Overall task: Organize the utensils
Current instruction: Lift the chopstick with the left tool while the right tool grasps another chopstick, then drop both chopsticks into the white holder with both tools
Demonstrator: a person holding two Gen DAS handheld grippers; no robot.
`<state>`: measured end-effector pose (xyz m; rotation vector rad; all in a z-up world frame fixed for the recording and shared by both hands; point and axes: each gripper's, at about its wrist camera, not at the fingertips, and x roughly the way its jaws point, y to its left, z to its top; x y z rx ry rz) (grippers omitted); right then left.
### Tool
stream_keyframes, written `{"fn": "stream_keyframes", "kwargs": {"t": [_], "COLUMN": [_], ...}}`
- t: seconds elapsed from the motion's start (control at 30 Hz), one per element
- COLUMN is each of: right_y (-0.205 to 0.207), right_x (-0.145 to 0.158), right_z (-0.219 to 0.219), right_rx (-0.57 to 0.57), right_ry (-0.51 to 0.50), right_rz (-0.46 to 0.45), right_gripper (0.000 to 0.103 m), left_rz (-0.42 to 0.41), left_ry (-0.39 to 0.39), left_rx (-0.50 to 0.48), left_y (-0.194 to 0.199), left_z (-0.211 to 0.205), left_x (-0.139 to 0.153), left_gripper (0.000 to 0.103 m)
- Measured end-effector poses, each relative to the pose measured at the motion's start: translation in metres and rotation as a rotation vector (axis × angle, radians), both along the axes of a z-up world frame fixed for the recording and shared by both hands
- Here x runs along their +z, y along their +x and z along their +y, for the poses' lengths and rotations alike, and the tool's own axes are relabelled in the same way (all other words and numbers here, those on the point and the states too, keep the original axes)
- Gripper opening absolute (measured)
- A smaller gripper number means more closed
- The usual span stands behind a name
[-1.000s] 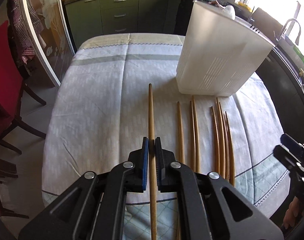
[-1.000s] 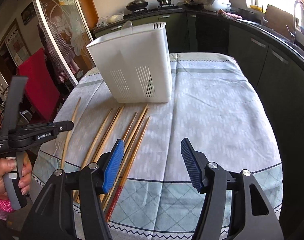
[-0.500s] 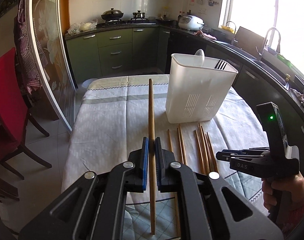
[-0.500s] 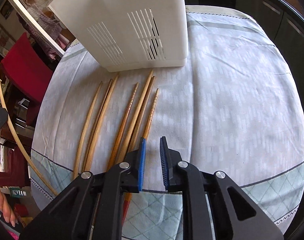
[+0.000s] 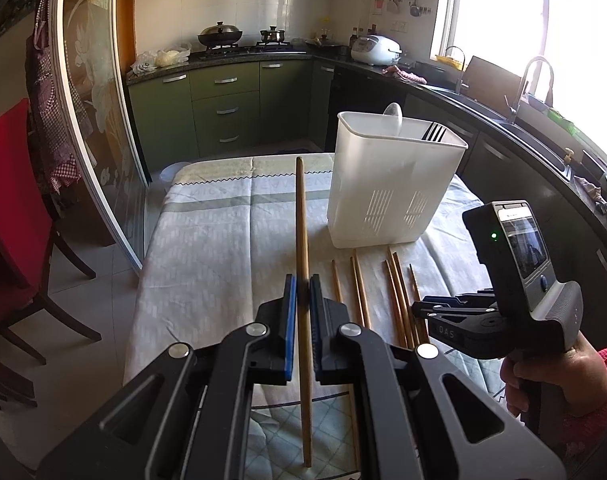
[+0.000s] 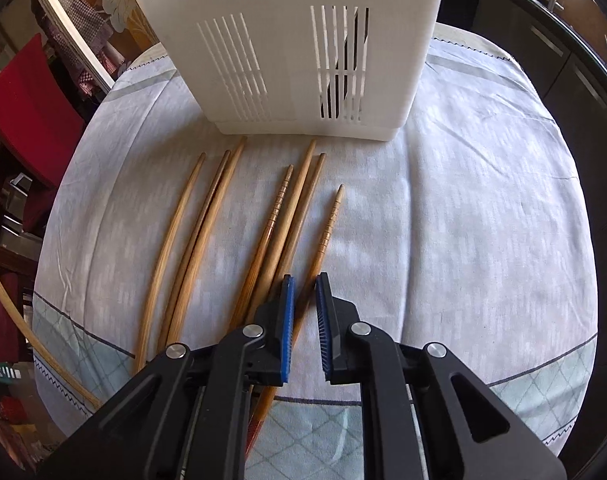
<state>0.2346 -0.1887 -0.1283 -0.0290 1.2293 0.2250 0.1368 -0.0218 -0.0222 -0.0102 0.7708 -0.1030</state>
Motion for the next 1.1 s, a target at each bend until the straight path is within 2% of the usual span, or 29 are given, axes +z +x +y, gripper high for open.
{"fn": "stream_keyframes", "kwargs": {"t": [0.1,0.23,0.37,0.57,0.83,1.1], "right_y": [0.005,0.004,-0.008,-0.043,-0.078,-0.082], "right_x": [-0.001,0.006,0.034,0.084,0.128,0.166], "right_z": [0.002,-0.005,-0.022,-0.046,-0.068,-0.089], "right_rx": [-0.015,-0.047,-0.059,-0.043,-0.004,-0.01], "right_ry": [-0.005,0.063,0.16,0.263,0.304,0.345], "right_rz": [-0.008,-0.03,-0.095,-0.256,-0.386,-0.466], "right_gripper": [0.007,0.007,0.007,0.007,0.007,0.007], "left_rz": [-0.002,-0.002,-0.016,-0.041,-0.083,-0.132], "left_ry": [-0.001,-0.002,-0.011,-0.014,-0.006,-0.02], "left_rx": [0.0,-0.001,-0.002,-0.015,-0.032,-0.074], "left_y": [-0.001,-0.001,-0.004,-0.009,-0.014,-0.002], "left_z": [0.0,-0.001,0.001,-0.002,-0.013,-0.031], "left_x": [0.0,0.001,0.005,0.02,0.043,0.078], "left_gripper": [0.007,0.007,0.007,0.007,0.006,0.006]}}
